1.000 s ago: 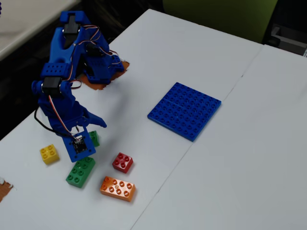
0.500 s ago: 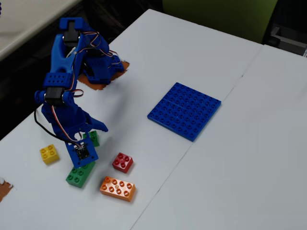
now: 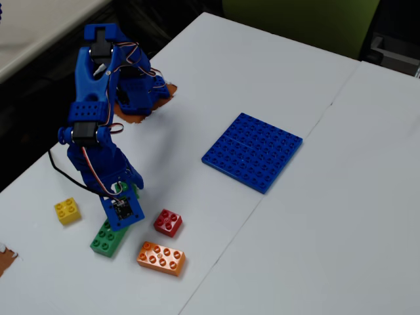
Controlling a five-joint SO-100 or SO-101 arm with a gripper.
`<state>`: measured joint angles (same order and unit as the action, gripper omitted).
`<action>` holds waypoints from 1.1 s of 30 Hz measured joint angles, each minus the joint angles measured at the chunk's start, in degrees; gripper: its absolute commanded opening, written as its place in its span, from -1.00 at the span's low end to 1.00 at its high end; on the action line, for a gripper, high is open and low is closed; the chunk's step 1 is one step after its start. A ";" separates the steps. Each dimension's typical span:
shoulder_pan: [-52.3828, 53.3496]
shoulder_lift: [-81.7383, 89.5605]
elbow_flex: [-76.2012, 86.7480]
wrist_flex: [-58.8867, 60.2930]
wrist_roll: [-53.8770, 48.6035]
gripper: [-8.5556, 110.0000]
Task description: Pick up the 2x2 green block and go up the 8x8 blue block.
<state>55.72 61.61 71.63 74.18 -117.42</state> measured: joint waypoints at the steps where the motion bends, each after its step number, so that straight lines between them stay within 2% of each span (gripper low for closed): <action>1: -0.09 0.00 0.00 -0.09 0.18 -0.58; 9: -0.26 1.85 1.14 -0.09 0.35 -0.69; 17: -3.08 13.89 1.14 5.36 1.23 -0.72; 29: -20.57 29.62 1.05 13.89 5.71 -0.74; 33: -26.81 29.97 -5.01 19.78 8.26 -0.74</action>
<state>28.92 91.58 66.62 93.96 -109.16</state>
